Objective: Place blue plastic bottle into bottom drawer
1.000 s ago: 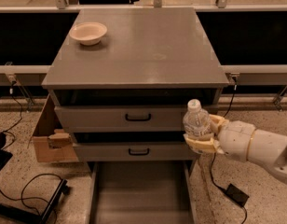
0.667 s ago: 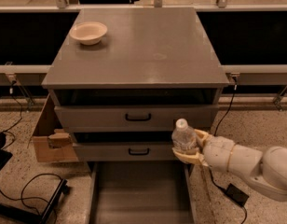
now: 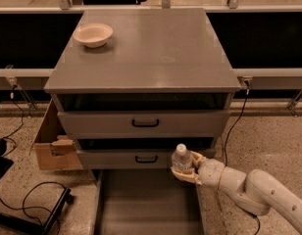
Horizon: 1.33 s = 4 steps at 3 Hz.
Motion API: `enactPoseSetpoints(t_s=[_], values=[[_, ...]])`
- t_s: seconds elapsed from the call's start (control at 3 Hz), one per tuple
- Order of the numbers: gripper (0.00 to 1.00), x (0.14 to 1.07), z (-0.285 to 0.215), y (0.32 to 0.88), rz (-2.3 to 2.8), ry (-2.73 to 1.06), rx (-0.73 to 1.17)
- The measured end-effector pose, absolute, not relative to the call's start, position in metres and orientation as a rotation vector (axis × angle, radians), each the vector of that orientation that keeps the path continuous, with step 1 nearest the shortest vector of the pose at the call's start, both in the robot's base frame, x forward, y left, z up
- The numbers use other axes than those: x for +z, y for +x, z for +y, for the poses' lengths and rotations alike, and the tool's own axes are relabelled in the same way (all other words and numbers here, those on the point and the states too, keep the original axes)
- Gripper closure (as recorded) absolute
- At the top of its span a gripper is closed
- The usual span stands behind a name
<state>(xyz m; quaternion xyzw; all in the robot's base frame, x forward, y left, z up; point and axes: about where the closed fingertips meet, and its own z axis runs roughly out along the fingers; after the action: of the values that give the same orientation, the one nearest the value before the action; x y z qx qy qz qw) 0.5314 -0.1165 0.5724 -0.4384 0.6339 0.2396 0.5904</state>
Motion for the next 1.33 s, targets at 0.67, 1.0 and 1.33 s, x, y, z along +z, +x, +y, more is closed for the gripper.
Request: enactPoseSetpoints(t_s=[0.67, 1.0, 1.33], values=[[1.00, 0.509, -0.105, 0.538, 1.503, -0.967, 0.660], [1.00, 0.485, -0.083, 0.533, 1.509, -0.925, 0.714], [1.00, 0.409, -0.023, 0.523, 1.490, -0.886, 0.820]])
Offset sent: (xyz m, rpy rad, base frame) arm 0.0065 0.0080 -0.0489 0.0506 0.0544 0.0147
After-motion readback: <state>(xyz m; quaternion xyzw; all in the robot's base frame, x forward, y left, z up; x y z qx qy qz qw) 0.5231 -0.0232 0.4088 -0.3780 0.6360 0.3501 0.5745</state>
